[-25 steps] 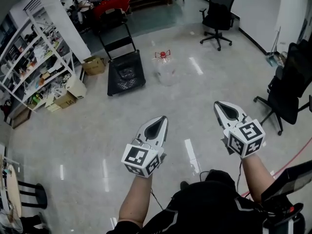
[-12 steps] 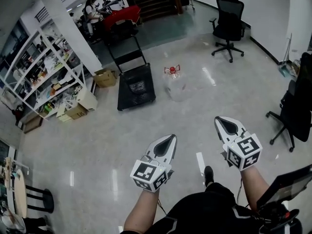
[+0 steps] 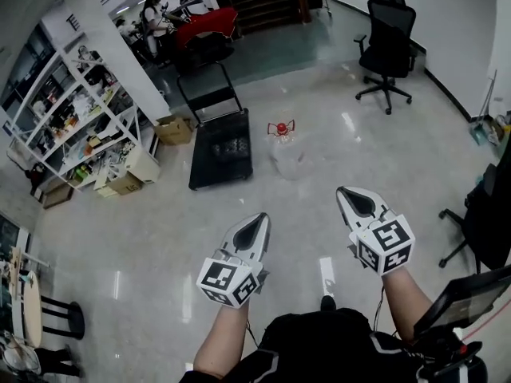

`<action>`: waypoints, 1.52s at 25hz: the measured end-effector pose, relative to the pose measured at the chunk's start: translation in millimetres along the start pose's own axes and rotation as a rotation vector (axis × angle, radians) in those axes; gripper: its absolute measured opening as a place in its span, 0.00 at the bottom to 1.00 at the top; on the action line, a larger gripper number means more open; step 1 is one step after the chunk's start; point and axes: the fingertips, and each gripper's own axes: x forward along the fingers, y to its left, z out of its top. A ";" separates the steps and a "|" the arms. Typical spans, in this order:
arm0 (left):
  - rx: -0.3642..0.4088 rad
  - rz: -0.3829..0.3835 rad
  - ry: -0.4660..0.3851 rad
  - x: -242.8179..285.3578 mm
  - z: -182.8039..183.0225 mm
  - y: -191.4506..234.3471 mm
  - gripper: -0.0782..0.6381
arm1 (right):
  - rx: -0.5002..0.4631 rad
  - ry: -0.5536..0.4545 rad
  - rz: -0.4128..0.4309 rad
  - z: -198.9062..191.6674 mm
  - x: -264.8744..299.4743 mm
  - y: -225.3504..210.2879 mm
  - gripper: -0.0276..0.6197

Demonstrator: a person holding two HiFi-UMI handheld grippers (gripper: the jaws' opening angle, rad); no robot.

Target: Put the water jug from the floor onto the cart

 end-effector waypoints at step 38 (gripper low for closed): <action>-0.078 -0.079 0.027 311.9 -7.0 353.2 0.10 | -0.012 0.189 -0.004 5.8 455.3 -151.9 0.05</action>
